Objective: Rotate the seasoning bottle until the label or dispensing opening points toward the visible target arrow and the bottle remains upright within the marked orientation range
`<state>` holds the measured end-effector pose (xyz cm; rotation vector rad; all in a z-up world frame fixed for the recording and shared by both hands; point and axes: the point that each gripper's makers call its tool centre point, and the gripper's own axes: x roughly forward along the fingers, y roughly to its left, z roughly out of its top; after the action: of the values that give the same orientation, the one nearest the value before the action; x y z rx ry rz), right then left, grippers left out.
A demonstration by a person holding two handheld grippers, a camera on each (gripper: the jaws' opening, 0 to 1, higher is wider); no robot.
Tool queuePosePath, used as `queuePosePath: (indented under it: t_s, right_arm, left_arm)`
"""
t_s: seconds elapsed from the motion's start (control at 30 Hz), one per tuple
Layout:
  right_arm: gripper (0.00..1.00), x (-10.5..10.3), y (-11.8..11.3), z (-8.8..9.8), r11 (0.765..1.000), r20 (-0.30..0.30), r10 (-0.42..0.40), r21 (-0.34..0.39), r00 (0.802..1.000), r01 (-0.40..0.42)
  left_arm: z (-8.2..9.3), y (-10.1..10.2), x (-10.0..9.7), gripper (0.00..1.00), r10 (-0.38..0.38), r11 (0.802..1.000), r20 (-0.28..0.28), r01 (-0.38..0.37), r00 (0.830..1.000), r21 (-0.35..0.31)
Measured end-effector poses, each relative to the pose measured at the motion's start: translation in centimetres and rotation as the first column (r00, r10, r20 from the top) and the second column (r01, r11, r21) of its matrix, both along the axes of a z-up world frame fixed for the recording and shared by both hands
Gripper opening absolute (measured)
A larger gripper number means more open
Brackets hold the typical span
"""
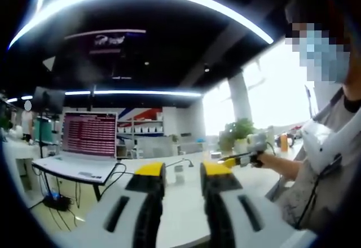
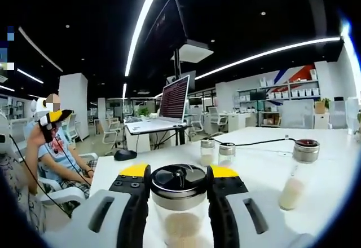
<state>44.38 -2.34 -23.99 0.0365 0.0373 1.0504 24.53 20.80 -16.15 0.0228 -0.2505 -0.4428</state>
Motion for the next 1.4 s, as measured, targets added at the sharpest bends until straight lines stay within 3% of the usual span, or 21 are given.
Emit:
queuePosePath:
  t_s: [0.3,0.5,0.77,0.93,1.1,1.2,1.23,1.4]
  right_arm:
    - [0.39,-0.2,-0.1,-0.2,0.993,-0.044,0.111,-0.033,0.993,-0.113]
    - [0.39,-0.4,-0.3,-0.4,0.979,-0.081,0.198,-0.029,0.977,-0.201]
    - [0.39,-0.6,-0.7,-0.5,0.954,-0.069,0.299,-0.019,0.952,-0.301]
    - [0.4,-0.9,-0.7,-0.5,0.951,-0.068,0.305,-0.024,0.95,-0.307]
    - [0.41,-1.3,-0.9,0.0,0.947,-0.03,0.32,-0.007,0.947,-0.321]
    - [0.5,-2.0,-1.2,2.0,0.931,-0.038,0.35,0.123,0.936,-0.344]
    - [0.53,-1.9,-1.5,2.4,0.934,-0.031,0.336,0.139,0.941,-0.329]
    - [0.69,-1.6,-2.0,2.8,0.963,-0.01,0.238,0.134,0.971,-0.235]
  left_arm:
    - [0.2,-0.3,-0.3,0.26,-0.014,1.0,0.009,0.015,1.0,-0.004]
    - [0.1,-0.9,-0.3,0.26,-0.045,0.999,0.009,0.045,0.999,-0.011]
    - [0.3,-1.3,-0.6,0.26,-0.063,0.998,0.011,0.063,0.998,-0.008]
    - [0.4,-1.7,-0.6,0.26,-0.065,0.998,0.015,0.065,0.998,-0.004]
    - [0.3,-1.8,-0.5,0.26,-0.068,0.998,0.009,0.068,0.998,0.003]
    - [0.2,-1.7,-0.4,0.26,-0.068,0.998,0.007,0.068,0.998,0.008]
    - [0.2,-1.7,-0.5,0.26,-0.067,0.998,0.007,0.067,0.998,0.007]
    - [0.4,-1.6,-0.6,0.26,-0.061,0.998,0.012,0.061,0.998,0.005]
